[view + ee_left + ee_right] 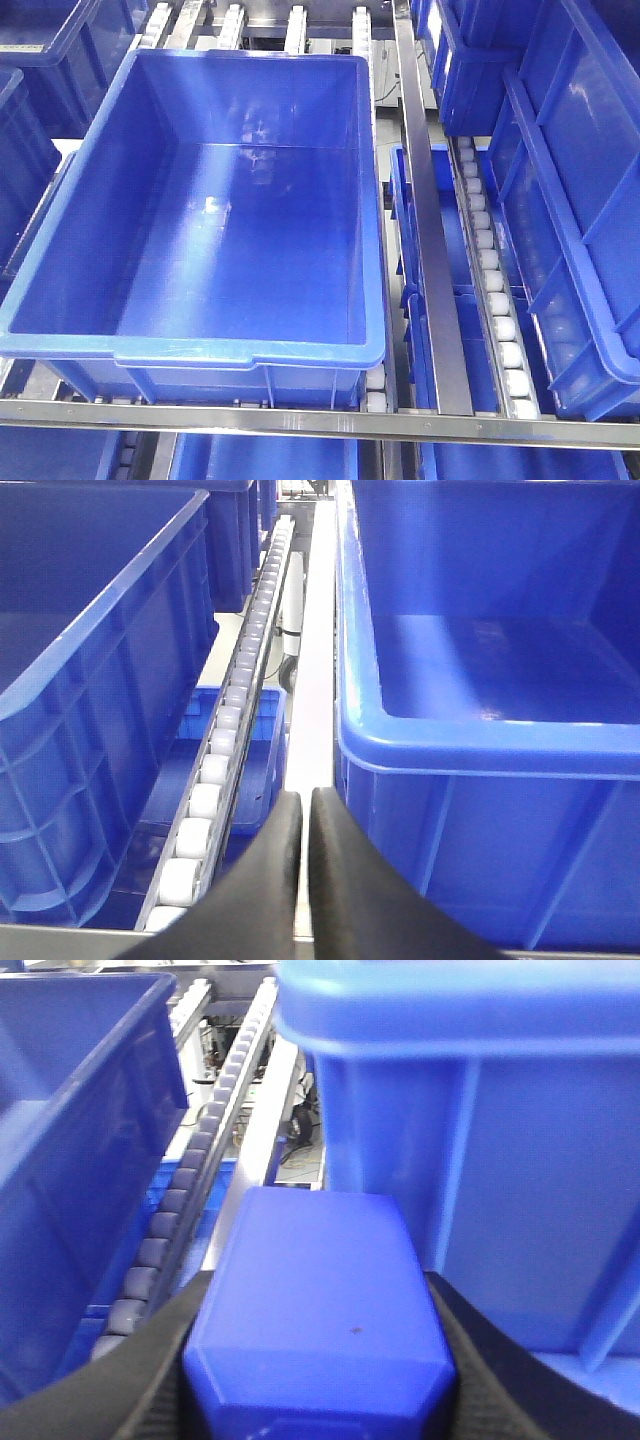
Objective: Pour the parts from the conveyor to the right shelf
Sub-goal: 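Stop the base facing the empty blue bin on the shelf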
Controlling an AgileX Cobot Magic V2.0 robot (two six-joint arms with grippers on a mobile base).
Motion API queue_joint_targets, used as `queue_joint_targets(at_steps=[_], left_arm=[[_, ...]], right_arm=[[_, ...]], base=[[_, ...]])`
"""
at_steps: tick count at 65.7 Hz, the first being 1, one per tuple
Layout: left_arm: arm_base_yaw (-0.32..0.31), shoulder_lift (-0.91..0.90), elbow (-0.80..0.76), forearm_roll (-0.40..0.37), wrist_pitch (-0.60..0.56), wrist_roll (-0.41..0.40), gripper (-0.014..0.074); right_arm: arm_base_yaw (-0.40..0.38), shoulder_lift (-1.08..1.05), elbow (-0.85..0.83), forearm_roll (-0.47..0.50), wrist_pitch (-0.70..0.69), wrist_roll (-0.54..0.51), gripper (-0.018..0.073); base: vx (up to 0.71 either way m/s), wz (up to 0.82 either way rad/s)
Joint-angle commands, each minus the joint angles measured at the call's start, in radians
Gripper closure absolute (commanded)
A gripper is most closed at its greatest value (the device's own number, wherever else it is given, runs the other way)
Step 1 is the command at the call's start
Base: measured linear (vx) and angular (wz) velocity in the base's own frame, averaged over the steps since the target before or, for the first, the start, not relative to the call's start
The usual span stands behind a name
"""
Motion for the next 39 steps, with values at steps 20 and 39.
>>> queue_joint_targets(at_steps=[20,39], left_arm=[[-0.005,-0.011,-0.019,-0.008,-0.079,-0.008,0.0603],[-0.005,-0.011,-0.019,-0.008,-0.079,-0.008,0.0603]], right_arm=[[-0.003,0.094,-0.214,0.078,0.065,-0.021,0.0564],[0.055,0.308,-0.379,0.140,0.096,-0.115,0.0564]], base=[[0.00,0.00],[0.00,0.00]])
